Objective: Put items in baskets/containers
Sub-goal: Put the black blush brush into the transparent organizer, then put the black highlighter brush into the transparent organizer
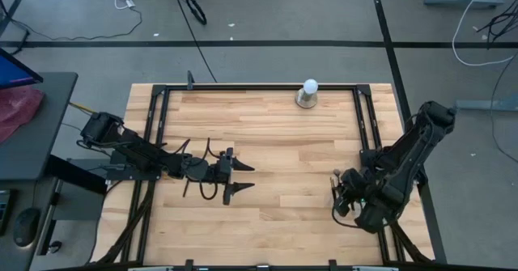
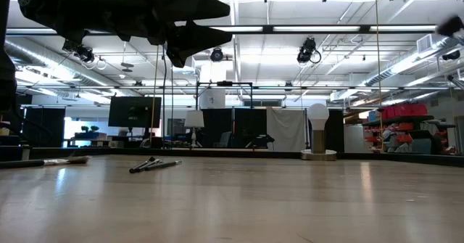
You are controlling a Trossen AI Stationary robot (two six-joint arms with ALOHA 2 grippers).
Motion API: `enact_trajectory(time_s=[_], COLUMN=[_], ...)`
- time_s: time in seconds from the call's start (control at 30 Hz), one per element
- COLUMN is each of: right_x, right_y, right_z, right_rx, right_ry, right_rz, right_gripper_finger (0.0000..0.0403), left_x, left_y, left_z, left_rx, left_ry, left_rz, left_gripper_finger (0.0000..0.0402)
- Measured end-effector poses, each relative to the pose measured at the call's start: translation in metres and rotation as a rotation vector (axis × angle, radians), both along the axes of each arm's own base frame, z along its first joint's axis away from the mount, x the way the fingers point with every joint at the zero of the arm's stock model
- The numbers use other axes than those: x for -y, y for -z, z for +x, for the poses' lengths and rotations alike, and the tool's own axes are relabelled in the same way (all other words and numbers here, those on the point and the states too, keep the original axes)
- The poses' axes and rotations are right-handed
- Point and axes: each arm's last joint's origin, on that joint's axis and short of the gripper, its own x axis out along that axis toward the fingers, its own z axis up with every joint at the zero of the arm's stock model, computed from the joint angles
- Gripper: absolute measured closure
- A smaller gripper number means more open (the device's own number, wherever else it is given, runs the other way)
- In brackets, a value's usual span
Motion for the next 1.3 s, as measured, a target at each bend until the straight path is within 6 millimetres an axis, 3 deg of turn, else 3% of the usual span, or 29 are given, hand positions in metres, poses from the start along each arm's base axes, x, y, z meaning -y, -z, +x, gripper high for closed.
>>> enact_trajectory(time_s=[0.23, 0.47, 0.63, 0.8, 0.97, 1.17, 1.3], right_x=[-0.012, -0.012, -0.010, -0.011, -0.018, -0.020, -0.017], right_y=[0.017, 0.015, 0.003, -0.015, -0.030, -0.051, -0.062], right_z=[0.005, 0.003, -0.001, 0.008, 0.028, 0.057, 0.075], right_rx=[-0.088, -0.155, -0.146, 0.085, 0.331, 0.545, 0.642], right_ry=[0.027, 0.038, 0.020, -0.077, -0.257, -0.446, -0.515], right_rz=[0.030, 0.111, 0.222, 0.259, 0.178, 0.004, -0.202], right_gripper_finger=[0.0342, 0.0252, 0.0199, 0.0185, 0.0184, 0.0184, 0.0184], left_x=[0.000, 0.000, 0.000, -0.003, -0.004, 0.000, 0.009], left_y=[0.000, 0.000, 0.001, -0.004, -0.011, -0.017, -0.016], left_z=[0.000, 0.000, -0.001, -0.011, -0.030, -0.050, -0.059], left_rx=[0.000, 0.000, -0.013, -0.113, -0.228, -0.302, -0.324], left_ry=[0.000, -0.002, -0.001, -0.026, -0.091, -0.142, -0.158], left_rz=[-0.001, -0.018, -0.015, -0.033, -0.061, -0.116, -0.115], left_gripper_finger=[0.0149, 0.0149, 0.0149, 0.0149, 0.0150, 0.0150, 0.0150])
